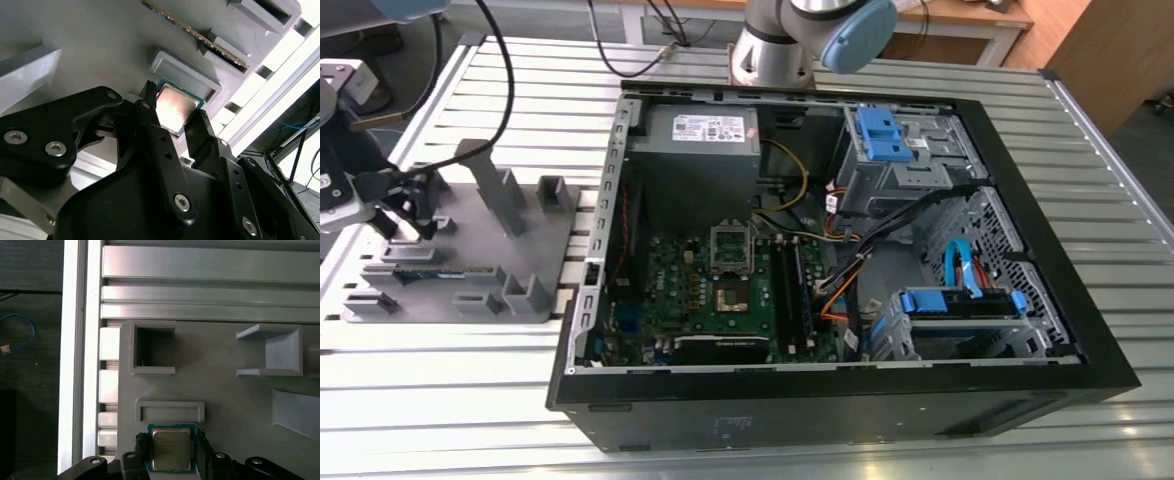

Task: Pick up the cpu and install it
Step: 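Pick up the cpu and move it towards the insertion slot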

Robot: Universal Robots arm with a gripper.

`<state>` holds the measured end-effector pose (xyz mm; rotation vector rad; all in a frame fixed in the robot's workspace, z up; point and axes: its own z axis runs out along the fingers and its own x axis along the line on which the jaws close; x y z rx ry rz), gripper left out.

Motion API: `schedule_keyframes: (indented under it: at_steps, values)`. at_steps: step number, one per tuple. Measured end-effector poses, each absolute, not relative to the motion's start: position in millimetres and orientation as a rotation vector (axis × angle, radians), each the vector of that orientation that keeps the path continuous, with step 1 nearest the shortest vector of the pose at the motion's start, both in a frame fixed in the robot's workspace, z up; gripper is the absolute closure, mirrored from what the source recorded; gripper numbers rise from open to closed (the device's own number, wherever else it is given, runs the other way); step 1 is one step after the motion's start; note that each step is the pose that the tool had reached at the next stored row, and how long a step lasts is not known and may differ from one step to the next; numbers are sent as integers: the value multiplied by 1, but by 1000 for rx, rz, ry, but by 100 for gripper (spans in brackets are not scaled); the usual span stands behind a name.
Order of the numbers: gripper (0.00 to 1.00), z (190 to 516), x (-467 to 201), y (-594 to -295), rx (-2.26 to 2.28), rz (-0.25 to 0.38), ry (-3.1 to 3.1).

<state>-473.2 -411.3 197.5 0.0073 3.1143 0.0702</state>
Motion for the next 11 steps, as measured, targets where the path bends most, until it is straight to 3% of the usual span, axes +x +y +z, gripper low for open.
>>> schedule_keyframes:
  at_steps: [11]
  values:
    - [53, 203, -473, -411, 7, 70, 3114]
